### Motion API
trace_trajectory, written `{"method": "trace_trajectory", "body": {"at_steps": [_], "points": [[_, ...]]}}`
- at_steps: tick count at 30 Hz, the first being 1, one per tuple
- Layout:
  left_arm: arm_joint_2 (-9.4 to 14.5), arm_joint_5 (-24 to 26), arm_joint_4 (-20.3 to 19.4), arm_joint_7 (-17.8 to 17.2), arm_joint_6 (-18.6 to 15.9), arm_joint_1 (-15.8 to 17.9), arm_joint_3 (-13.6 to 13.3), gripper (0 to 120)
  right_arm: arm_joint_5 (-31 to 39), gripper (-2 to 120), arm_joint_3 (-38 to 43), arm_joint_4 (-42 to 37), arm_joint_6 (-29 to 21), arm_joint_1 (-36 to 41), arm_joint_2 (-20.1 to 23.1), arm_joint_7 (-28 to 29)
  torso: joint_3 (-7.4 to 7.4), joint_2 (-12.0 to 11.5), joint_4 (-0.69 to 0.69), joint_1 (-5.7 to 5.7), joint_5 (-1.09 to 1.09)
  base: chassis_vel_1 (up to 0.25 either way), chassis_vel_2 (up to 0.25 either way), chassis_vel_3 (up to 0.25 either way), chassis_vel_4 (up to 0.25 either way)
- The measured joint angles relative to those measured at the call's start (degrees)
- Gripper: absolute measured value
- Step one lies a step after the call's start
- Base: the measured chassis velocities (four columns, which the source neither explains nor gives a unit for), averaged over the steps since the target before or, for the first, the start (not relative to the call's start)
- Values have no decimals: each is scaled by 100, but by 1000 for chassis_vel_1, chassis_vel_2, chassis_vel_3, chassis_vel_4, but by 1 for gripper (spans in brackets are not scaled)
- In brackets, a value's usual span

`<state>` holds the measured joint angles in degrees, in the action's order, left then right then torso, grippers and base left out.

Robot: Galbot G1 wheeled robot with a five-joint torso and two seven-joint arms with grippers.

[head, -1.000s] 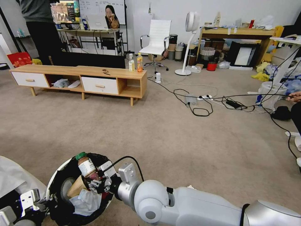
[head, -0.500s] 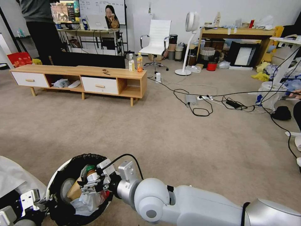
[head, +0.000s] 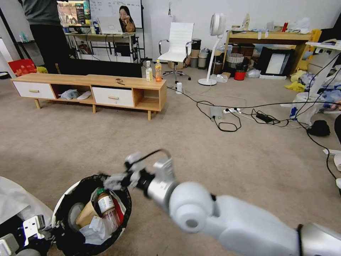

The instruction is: Pick up the trash bin and place the garbage on the floor into it.

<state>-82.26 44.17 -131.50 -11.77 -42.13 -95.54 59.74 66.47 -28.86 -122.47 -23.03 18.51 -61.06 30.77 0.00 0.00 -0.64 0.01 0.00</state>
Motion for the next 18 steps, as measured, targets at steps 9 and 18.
{"method": "trace_trajectory", "body": {"at_steps": [9,18], "points": [[3,1,1,1,0,-15,57,1,-91,100,1597,-206,14,837,759,103,0,0,0,0,2,0,0,0,0],[5,2,47,9,0,-3,75,1,336,100,3113,-232,-400,1915,1420,792,0,0,0,0,1,0,0,0,0]]}}
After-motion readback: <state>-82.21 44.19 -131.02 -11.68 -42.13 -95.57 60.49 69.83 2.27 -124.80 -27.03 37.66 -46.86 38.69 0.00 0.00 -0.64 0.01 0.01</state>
